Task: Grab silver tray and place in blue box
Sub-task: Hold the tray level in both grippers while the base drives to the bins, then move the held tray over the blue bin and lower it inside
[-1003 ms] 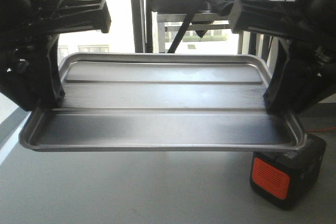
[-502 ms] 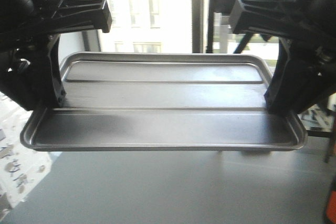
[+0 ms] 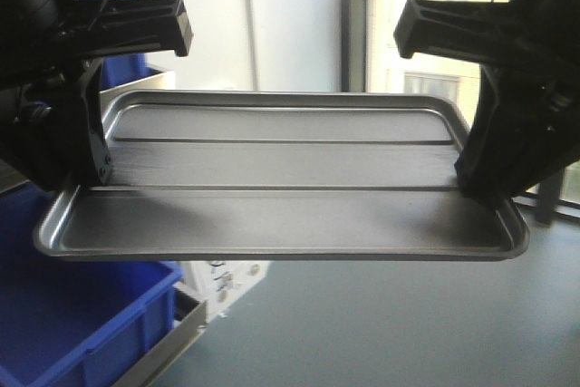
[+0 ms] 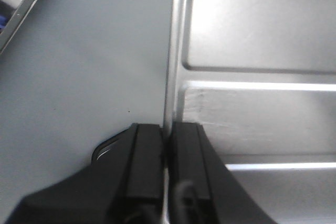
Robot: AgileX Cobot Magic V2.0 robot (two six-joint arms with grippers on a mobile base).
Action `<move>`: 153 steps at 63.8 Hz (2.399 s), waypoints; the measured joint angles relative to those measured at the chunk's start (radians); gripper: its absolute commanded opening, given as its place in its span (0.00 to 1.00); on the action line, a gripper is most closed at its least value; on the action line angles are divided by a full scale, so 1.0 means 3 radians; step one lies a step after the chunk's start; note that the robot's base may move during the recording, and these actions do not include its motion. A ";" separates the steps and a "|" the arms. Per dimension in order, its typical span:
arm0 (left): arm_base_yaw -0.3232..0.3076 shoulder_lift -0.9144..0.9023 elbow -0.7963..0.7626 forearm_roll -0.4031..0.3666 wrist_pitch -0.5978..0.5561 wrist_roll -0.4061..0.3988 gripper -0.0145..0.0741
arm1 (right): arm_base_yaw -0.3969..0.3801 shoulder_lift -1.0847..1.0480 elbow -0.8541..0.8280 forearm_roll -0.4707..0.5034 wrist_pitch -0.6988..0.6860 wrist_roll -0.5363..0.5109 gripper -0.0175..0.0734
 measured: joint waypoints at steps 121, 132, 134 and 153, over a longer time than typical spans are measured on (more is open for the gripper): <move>0.0000 0.0000 0.0000 0.0000 0.0006 0.0000 0.15 | 0.0000 0.0000 0.0000 0.0000 0.0000 0.0000 0.25; 0.0000 0.0000 0.0000 0.0000 0.0006 0.0000 0.15 | 0.0000 0.0000 0.0000 0.0000 0.0000 0.0000 0.25; 0.0000 0.0000 0.0000 0.0000 0.0006 0.0000 0.15 | 0.0000 0.0000 0.0000 0.0000 0.0000 0.0000 0.25; 0.0000 0.0000 0.0000 0.0000 0.0006 0.0000 0.15 | 0.0000 0.0000 0.0000 0.0000 0.0000 0.0000 0.25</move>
